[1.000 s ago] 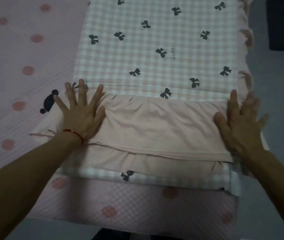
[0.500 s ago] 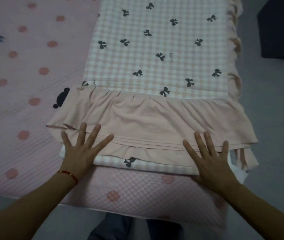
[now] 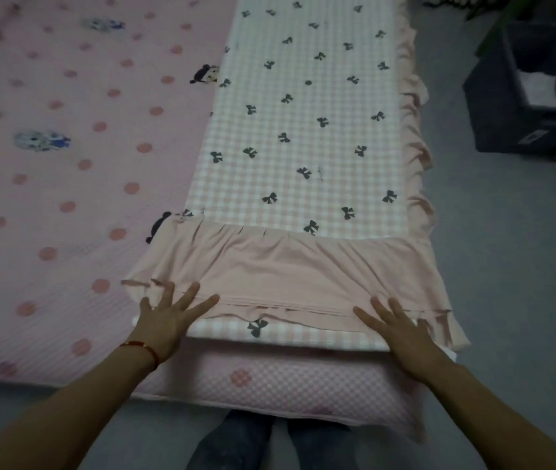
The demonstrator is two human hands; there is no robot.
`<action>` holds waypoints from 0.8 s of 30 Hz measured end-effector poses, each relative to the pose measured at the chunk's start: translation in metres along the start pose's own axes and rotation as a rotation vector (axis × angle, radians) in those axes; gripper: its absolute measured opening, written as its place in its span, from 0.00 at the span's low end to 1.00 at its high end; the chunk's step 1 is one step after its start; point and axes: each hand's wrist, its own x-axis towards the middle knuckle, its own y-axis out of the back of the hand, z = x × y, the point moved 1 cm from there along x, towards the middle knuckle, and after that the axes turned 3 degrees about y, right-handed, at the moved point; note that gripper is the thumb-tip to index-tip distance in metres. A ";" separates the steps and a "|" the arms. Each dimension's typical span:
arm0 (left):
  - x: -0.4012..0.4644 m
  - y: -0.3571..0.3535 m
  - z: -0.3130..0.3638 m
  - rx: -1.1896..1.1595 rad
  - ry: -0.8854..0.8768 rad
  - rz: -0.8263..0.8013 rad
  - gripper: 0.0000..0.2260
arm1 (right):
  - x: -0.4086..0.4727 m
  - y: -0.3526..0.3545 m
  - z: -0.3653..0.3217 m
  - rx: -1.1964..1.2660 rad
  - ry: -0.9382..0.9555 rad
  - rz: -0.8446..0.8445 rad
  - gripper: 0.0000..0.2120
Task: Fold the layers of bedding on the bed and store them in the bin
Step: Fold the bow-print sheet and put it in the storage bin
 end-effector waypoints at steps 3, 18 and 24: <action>-0.022 0.004 -0.008 -0.034 -0.025 -0.092 0.47 | -0.018 -0.002 -0.006 0.088 0.042 -0.071 0.41; 0.132 0.184 -0.094 -1.089 0.434 0.677 0.18 | 0.078 0.224 0.066 0.234 -0.199 0.872 0.07; 0.308 0.179 -0.115 -1.309 0.623 0.567 0.23 | 0.224 0.256 0.111 0.181 -0.256 0.801 0.07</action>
